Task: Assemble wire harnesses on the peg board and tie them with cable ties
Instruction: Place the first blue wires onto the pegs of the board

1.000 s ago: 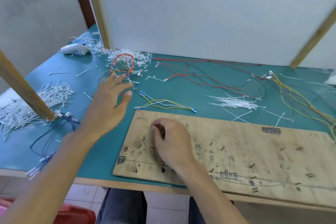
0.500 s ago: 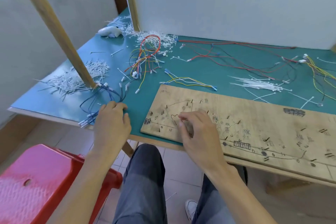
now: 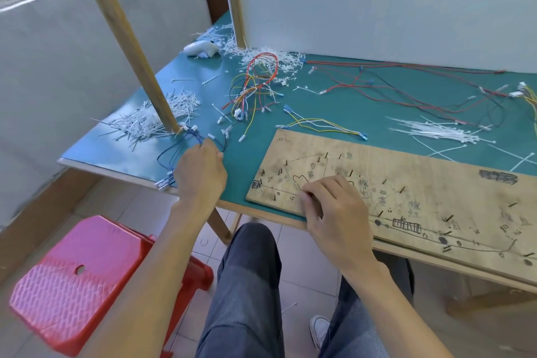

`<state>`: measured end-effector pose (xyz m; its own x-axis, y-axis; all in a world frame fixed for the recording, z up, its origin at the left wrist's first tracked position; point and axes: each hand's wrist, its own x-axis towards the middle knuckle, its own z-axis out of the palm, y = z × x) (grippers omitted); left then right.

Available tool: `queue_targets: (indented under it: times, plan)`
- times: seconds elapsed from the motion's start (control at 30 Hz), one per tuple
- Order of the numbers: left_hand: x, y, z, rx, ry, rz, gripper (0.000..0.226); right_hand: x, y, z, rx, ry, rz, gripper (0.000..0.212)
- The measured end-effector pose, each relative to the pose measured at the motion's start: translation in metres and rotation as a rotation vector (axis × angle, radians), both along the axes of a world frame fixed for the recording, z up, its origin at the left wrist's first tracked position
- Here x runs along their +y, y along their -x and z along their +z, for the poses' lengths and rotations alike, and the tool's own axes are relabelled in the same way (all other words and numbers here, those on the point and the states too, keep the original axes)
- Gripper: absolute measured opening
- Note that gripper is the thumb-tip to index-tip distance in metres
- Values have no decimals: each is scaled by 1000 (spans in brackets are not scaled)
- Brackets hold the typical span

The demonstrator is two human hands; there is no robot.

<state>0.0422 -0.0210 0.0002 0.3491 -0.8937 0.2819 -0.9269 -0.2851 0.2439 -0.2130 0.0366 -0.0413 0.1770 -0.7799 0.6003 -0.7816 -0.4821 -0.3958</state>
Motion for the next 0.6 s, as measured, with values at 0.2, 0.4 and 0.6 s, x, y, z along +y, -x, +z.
queue_targets:
  times: [0.2,0.4,0.6]
  plan:
    - [6,4,-3,6,212,-59,11,0,-2,1,7,3,-19,7]
    - [0,-4,-12,73,208,-93,23,0,-2,1,17,-3,-17,7]
    - [8,-3,0,229,514,-200,17,-1,-1,0,6,-9,-14,6]
